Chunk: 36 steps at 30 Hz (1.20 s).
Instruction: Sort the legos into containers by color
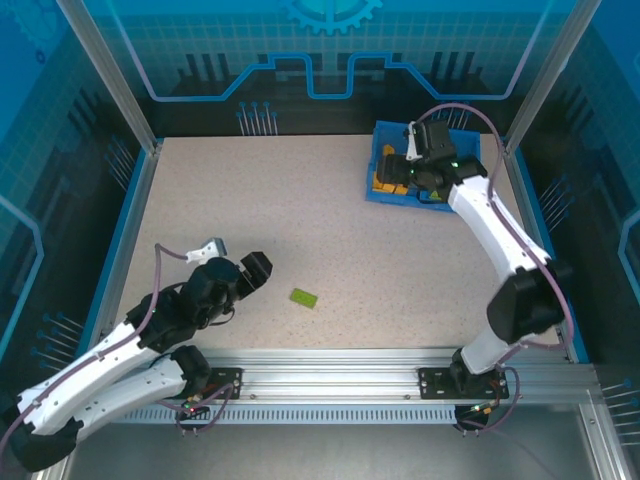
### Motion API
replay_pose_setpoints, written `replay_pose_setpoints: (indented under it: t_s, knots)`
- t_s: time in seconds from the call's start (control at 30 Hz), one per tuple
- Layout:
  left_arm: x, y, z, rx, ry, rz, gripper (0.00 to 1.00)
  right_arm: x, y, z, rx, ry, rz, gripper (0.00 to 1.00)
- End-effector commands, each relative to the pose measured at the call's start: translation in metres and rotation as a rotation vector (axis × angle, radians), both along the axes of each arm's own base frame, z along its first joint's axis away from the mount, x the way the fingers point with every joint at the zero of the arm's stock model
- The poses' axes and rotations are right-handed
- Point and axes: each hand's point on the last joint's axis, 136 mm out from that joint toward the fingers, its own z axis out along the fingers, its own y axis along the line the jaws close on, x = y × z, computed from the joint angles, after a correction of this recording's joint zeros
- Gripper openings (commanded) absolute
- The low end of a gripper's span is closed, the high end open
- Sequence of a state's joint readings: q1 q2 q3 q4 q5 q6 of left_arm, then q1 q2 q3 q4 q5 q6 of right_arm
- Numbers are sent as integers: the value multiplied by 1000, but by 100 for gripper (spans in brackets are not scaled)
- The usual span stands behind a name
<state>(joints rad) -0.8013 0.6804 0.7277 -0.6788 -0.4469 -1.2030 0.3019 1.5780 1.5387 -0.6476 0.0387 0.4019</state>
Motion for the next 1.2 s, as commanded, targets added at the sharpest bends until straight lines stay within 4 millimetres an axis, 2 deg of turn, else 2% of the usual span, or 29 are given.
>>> replay_pose_setpoints:
  t_s: [0.0,0.1,0.27,0.37,0.47,0.57,0.67,0.87,0.97,1.17]
  knots:
    - [-7,2,-20,-155,159,179,87,-38,41,4,70,5,178,75]
    - [-9,18,-19,-77,153,216,90,-86,80,-7,21,19,371,78]
    - [-20,62,-7,15,81,313,92,-165,143,-51,-40,116,650,80]
    - [-28,82,-1,97,46,316,95,-202,171,-81,-110,160,786,80]
    - [-38,99,1,171,50,319,96,-220,190,-112,-188,211,857,81]
    - [-40,101,4,238,41,260,99,-227,206,-140,-222,244,898,81]
    - [-41,101,6,275,40,219,99,-222,217,-163,-247,279,910,81]
    - [-41,99,3,312,34,173,99,-217,227,-205,-330,340,934,80]
    - [-41,99,2,329,26,158,99,-217,227,-222,-386,364,930,74]
    - [-36,92,-1,347,10,112,99,-213,220,-237,-483,362,888,51]
